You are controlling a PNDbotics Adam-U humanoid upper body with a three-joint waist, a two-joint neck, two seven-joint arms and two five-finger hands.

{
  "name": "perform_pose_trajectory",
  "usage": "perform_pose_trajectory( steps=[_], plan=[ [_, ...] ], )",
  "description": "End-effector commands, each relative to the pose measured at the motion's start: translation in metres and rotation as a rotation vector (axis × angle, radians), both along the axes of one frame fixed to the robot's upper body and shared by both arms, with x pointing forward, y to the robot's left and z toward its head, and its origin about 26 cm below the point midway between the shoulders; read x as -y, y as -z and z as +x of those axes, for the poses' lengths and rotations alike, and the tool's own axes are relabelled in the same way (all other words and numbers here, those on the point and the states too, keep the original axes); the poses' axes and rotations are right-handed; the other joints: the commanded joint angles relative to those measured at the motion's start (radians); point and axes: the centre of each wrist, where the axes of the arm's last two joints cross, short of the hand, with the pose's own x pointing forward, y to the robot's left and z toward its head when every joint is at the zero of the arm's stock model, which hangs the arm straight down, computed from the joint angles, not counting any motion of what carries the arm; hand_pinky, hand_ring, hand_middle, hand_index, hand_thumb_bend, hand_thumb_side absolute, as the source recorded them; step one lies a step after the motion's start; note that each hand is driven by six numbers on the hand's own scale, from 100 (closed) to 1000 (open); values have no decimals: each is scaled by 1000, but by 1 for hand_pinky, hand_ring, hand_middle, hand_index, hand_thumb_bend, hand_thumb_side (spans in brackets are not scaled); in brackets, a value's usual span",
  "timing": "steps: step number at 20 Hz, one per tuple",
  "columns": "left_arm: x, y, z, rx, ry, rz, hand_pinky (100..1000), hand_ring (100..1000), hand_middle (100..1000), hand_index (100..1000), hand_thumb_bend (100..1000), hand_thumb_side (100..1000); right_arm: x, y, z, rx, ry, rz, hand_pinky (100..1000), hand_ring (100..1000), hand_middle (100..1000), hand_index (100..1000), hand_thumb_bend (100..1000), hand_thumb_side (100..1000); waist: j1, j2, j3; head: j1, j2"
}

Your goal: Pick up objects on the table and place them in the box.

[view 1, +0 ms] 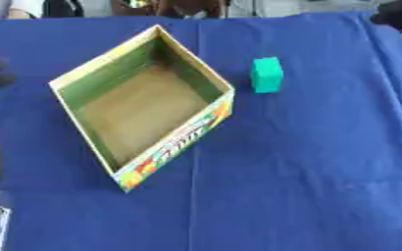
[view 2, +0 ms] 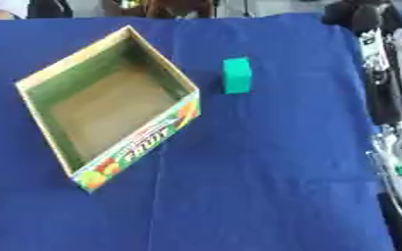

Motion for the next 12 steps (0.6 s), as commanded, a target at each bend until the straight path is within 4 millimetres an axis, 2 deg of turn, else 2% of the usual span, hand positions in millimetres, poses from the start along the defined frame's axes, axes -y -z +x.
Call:
perform_pose_trajectory(
  steps=[1,8,12],
  plan=[
    [-2,-7,-2,29,2,9,668,690,722,837,100,1000,0,-9,-3,34,1,-14,895,743,700,852,100,906,-2,-17,1,0,-13],
    [-2,-7,-2,30,0,9,668,691,723,837,100,1000,1,-9,-3,33,2,-18,895,744,700,851,100,911,-4,-16,1,0,-13],
    [-2,-7,-2,27,-1,10,668,691,722,837,100,1000,5,-20,-3,62,18,-94,889,752,709,855,111,1000,-7,-15,0,1,-13]
  ],
)
